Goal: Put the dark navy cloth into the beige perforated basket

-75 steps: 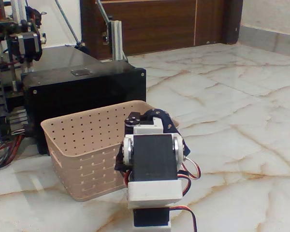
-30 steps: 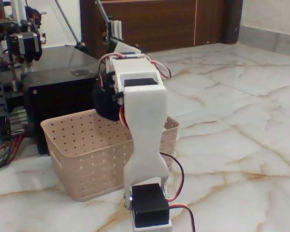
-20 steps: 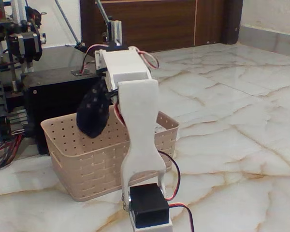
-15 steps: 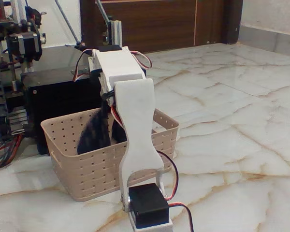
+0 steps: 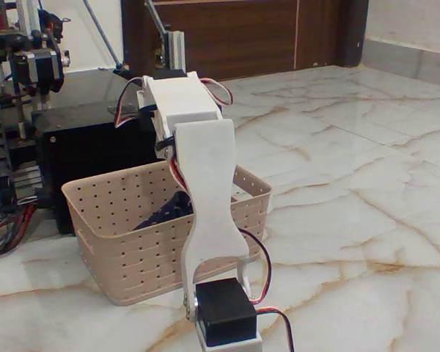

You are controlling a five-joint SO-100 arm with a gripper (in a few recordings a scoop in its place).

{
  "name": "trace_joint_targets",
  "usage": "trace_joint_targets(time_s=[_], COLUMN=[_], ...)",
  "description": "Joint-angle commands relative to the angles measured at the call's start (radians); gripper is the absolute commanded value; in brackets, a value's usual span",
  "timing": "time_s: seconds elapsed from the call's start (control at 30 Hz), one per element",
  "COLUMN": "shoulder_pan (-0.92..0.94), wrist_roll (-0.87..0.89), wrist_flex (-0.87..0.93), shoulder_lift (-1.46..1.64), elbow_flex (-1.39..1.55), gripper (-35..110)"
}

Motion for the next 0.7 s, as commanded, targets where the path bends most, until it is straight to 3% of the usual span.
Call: trace_joint_targets(time_s=[0.0,0.27,0.43,0.53,0.67], shoulder_pan=[0.015,0.078,0.153,0.179,0.189], wrist_roll=[-0.026,-0.322,-0.687,-0.917,-0.992], wrist_flex=[-0.044,-0.249,-0.65,-0.775,-0.873], shoulder_lift=[0.095,0.345,0.641,0.767,0.916], elbow_flex=[0.021,0.431,0.9,1.049,1.193], gripper=[8,1,0,0,0])
